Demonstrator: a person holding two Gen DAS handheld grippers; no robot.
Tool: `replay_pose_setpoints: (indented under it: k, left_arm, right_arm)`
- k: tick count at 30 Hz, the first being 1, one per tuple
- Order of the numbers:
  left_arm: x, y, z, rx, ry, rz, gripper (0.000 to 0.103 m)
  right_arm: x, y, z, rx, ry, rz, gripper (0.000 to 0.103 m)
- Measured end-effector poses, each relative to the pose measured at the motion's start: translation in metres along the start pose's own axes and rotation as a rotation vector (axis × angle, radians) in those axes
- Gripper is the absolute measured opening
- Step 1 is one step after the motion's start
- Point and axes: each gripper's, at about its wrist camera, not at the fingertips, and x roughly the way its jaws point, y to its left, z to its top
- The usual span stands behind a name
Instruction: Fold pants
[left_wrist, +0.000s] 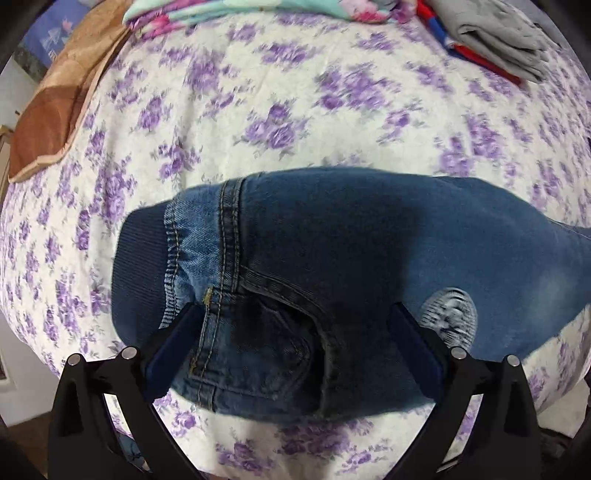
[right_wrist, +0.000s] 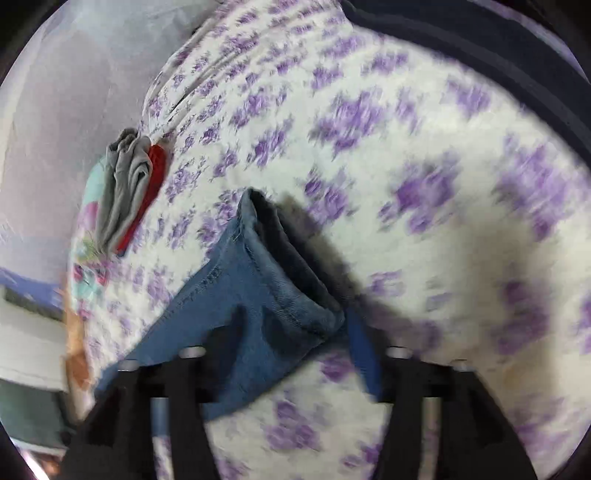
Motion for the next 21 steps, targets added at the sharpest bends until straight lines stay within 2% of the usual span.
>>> replay_pose_setpoints:
  k: [2,6,8,10,11,12,14,15,16,17,21]
  left_arm:
    - [-0.012,-0.008,-0.002,0.024,-0.034,-0.015,0.098]
    - [-0.033,-0.040,-0.005,0.106,-0.081,-0.130,0.098]
    - [-0.030,-0.064,-0.005,0.143,-0.091,-0.139,0.098]
    - [-0.016,-0.078,-0.002,0.149,-0.062,-0.143,0.098]
    - [-0.005,-0.083,0.001,0.140,-0.031,-0.141,0.098]
    - [0.007,-0.085,0.002,0.128,-0.001,-0.134,0.098]
    - [0.030,-0.096,0.004,0.130,0.041,-0.055,0.098]
    - [0.034,-0.102,0.004,0.145,0.035,-0.023,0.099]
    - [0.035,-0.107,0.004,0.152,0.027,0.006,0.099]
    - [0.035,-0.109,0.005,0.149,0.034,0.016,0.099]
    - [0.033,-0.108,0.011,0.111,0.064,-0.010,0.099]
  right_arm:
    - [-0.014,-0.007,0.001,-0.013,-0.039,-0.050,0.078]
    - [0.003,-0.026,0.005,0.103,0.021,0.025,0.078]
    - [0.020,-0.025,0.006,0.125,0.052,0.054,0.083]
    - [0.032,-0.018,0.008,0.117,0.056,0.050,0.094]
    - [0.035,-0.011,0.009,0.093,0.048,0.052,0.092]
    - [0.039,-0.003,0.010,0.046,0.052,0.037,0.087]
    - [0.043,0.011,0.011,-0.041,0.066,-0.037,0.052]
    - [0.042,0.012,0.012,-0.042,0.078,0.003,0.038]
    - [0.040,0.011,0.013,-0.022,0.089,0.059,0.035]
    - [0.034,0.014,0.014,-0.023,0.080,0.064,0.035]
    - [-0.001,0.049,0.016,-0.112,0.050,0.168,0.034]
